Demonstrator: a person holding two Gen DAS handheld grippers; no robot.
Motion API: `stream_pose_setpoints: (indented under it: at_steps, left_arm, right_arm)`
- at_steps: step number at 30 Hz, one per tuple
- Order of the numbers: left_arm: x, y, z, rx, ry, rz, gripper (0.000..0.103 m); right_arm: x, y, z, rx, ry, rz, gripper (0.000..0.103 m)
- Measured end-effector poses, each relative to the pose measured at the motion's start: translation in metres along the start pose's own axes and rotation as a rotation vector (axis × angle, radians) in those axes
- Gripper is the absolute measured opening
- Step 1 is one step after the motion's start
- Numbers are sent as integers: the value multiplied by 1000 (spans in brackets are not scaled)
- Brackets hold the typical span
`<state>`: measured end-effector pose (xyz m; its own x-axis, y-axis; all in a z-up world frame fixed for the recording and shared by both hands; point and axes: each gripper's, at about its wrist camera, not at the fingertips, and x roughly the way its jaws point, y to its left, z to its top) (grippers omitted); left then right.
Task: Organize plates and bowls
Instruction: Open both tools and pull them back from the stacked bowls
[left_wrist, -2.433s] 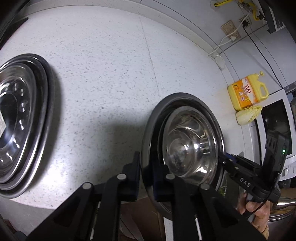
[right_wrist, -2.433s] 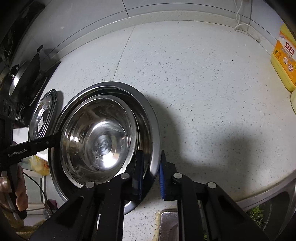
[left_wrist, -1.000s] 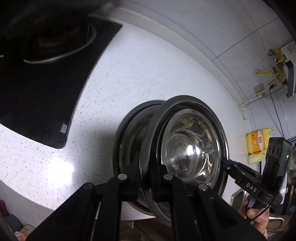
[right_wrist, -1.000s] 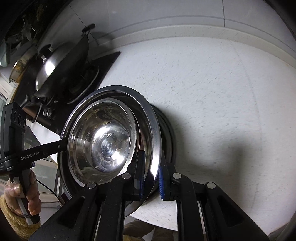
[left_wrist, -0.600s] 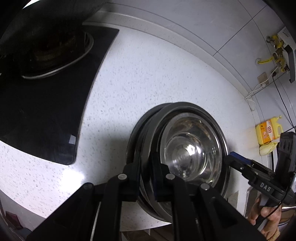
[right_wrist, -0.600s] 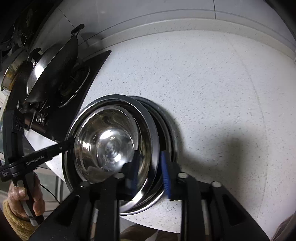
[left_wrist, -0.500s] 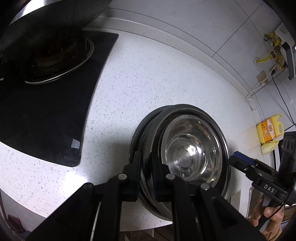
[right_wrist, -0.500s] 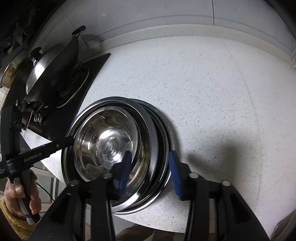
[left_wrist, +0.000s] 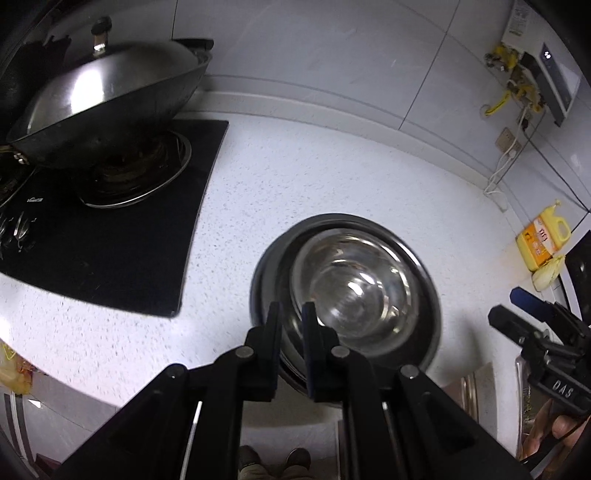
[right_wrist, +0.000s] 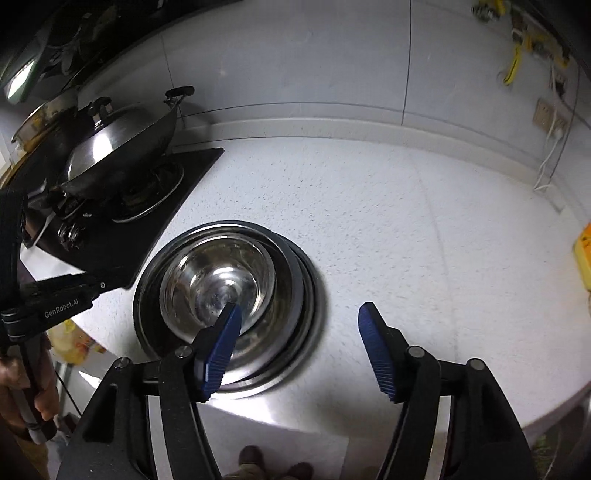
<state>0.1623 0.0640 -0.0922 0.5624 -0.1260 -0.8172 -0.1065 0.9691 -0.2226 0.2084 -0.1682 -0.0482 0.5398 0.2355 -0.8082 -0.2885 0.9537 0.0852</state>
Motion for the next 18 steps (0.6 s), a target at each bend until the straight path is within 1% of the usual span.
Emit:
stream_pose_setpoints:
  at_steps: [3, 5, 8, 10, 15, 18]
  left_arm:
    - [-13, -14, -8, 39, -31, 43, 10]
    - [-22, -21, -12, 52, -47, 42, 10]
    - [-43, -32, -22, 75, -103, 38, 10]
    - [-59, -39, -30, 87, -145, 75, 10]
    - [-76, -37, -42, 55, -158, 113, 10]
    - [-83, -34, -49, 21, -128, 138, 10]
  right_arm:
    - [-16, 1, -12, -20, -16, -25, 68]
    - [-24, -1, -17, -33, -20, -31, 69]
    - [-37, -4, -25, -37, -44, -42, 72]
    - [-48, -9, -30, -37, -68, -53, 73]
    - [-65, -20, -41, -21, -96, -36, 75]
    - [-68, -23, -46, -15, -92, -11, 76]
